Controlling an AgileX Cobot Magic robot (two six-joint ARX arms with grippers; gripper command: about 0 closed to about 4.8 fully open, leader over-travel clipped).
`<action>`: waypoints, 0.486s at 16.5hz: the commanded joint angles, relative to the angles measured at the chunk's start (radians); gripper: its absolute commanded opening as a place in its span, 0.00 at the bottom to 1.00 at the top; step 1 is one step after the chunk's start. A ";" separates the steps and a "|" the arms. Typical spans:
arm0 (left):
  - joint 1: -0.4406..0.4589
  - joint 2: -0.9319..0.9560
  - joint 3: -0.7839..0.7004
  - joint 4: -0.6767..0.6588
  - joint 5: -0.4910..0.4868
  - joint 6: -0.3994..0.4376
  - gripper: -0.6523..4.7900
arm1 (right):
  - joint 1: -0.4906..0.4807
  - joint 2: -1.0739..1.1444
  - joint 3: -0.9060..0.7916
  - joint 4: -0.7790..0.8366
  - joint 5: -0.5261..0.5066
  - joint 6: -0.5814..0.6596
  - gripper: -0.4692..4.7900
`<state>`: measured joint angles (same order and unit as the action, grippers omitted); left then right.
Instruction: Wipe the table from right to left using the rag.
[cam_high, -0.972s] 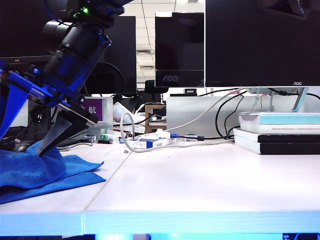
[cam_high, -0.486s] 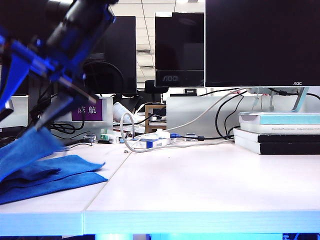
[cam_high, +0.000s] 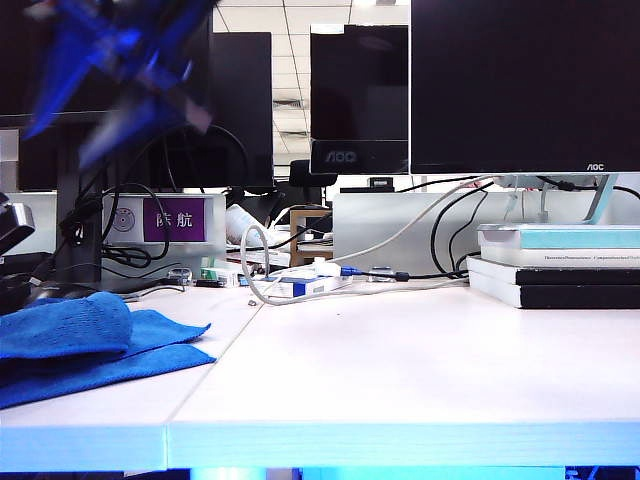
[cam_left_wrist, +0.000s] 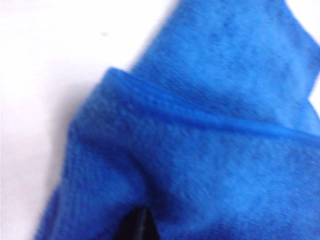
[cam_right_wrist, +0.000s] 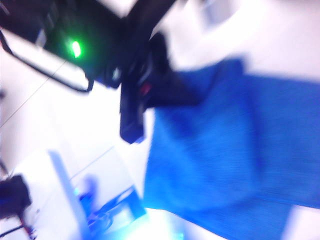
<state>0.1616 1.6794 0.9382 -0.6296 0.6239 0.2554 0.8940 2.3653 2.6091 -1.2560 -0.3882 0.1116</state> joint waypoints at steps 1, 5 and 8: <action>-0.001 -0.067 0.001 -0.030 0.031 0.006 0.11 | -0.002 -0.084 0.002 0.019 0.089 -0.005 0.09; -0.001 -0.230 0.001 -0.043 0.035 -0.002 0.11 | -0.015 -0.192 0.002 0.069 0.123 -0.008 0.09; -0.004 -0.356 0.001 -0.053 0.034 -0.024 0.11 | -0.023 -0.256 0.002 0.082 0.174 -0.009 0.09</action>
<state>0.1608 1.3525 0.9382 -0.6827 0.6514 0.2447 0.8726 2.1300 2.6076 -1.1931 -0.2379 0.1062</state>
